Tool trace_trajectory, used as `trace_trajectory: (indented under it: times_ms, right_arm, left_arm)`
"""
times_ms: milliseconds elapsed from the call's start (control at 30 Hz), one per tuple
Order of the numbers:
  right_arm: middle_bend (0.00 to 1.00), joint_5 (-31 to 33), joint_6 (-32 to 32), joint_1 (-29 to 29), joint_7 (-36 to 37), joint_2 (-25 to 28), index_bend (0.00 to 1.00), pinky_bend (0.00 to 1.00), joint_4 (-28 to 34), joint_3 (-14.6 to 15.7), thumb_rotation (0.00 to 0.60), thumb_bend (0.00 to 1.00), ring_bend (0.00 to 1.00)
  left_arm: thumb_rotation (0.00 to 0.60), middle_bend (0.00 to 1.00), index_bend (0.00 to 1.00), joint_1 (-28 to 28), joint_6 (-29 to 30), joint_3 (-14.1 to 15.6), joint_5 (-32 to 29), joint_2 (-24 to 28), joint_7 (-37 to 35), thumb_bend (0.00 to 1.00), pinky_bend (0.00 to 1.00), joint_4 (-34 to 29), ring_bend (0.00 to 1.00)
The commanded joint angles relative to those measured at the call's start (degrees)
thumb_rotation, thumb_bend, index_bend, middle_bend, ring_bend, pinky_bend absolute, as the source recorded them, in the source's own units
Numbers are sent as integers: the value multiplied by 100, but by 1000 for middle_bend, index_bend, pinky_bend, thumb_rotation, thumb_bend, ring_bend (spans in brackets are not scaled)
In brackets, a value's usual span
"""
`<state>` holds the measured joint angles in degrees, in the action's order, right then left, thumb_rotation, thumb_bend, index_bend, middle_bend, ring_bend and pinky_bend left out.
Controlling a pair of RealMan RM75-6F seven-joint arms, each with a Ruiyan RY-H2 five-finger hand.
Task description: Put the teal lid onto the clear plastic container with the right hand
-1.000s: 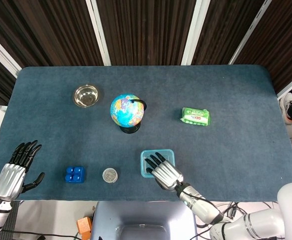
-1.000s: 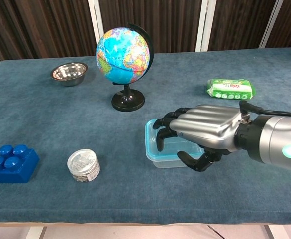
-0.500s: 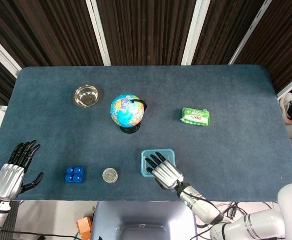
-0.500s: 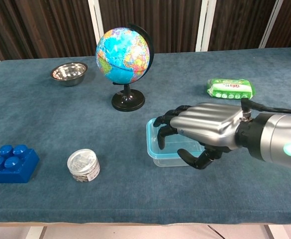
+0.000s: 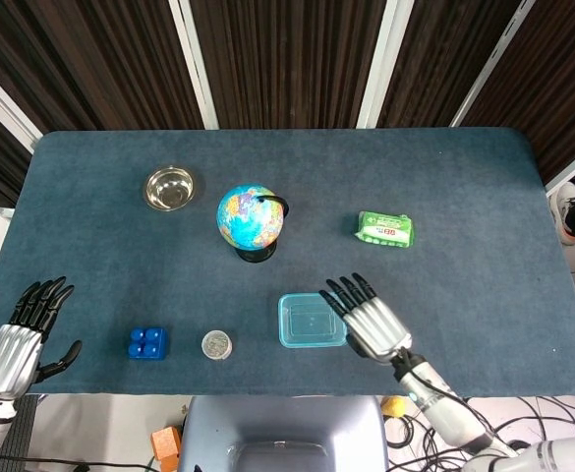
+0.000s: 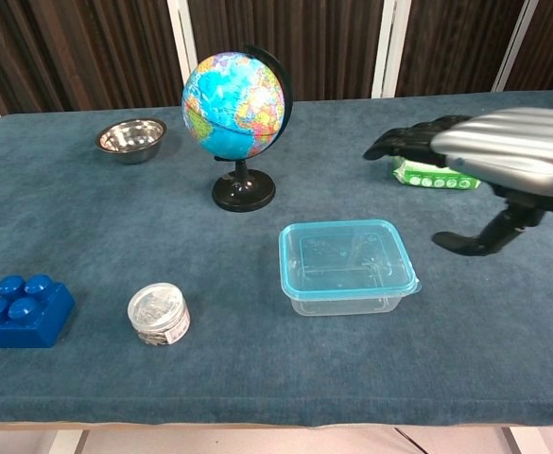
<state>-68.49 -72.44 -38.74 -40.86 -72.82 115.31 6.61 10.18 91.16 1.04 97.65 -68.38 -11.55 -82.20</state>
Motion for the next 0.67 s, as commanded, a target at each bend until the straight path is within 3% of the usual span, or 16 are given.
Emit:
trace_trajectory:
  times_ms: [33,133,233,400,667]
  right_arm:
    - [0,-1239,-1473,1266,679,554,0,0,-346,767,600,291,0]
    - [0,-1712,-2339,2058,1354,568,0,0,-1054,1015,600,291,0]
    - [0,-1755,-2720,2534,2074,578,0,0,-1525,1003,600,291,0]
    - [0,-1898,-2903,2777,2464,766,0,0,-1625,758,600,291,0]
    - [0,-1953,-2525,2901,2662,929,0,0,-1602,553,600,291,0]
  left_arm:
    - [600,0,0,-41,29,21,4,41,65,329,3,-50,0]
    - [600,0,0,-100,-44,62,-81,127,241,329,4,-188,0]
    - [600,0,0,-123,-202,104,-186,239,453,329,4,-409,0]
    - [600,0,0,-167,-70,132,-21,291,531,329,4,-530,0]
    - [600,0,0,-218,-149,273,113,370,679,330,5,-665,0]
